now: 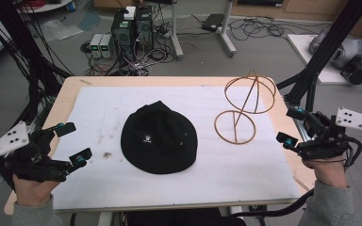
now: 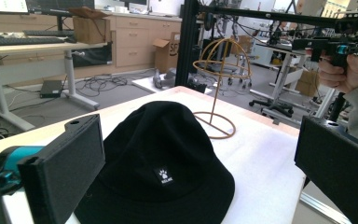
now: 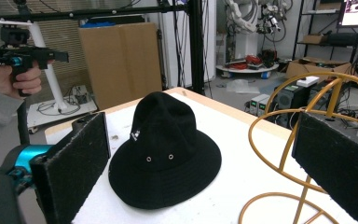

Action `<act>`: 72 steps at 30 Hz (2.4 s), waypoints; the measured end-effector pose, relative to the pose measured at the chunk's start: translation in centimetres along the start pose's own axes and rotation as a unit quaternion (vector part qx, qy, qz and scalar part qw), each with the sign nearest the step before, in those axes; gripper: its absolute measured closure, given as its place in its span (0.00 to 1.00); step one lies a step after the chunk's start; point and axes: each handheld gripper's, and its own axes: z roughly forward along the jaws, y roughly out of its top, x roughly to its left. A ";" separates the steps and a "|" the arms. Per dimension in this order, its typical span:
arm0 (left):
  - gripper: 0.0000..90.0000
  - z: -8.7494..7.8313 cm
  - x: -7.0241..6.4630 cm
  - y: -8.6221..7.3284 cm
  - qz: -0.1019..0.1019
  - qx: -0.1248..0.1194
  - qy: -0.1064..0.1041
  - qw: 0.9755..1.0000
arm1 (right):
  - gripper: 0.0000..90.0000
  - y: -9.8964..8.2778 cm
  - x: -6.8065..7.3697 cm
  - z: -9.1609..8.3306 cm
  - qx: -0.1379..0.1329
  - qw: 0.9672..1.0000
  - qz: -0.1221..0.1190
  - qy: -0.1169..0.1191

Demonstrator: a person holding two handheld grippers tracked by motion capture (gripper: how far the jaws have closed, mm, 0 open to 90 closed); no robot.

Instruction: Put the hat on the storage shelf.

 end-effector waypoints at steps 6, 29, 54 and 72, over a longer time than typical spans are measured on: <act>0.02 1.3 0.4 0.2 0.001 0.008 -0.002 1.000 | 0.04 0.0 0.1 0.0 0.002 1.000 -0.004 -0.001; 0.03 9.6 2.2 1.1 0.020 0.065 -0.020 0.997 | 0.04 -0.6 -0.3 -1.5 0.012 1.000 0.009 -0.014; 0.05 16.4 3.5 2.0 0.018 0.093 -0.059 0.994 | 0.04 -0.8 -0.9 -1.9 0.021 1.000 0.015 -0.013; 0.05 19.5 4.3 1.9 0.015 0.109 -0.071 0.991 | 0.04 -0.9 -1.2 -3.0 0.017 0.999 0.018 -0.020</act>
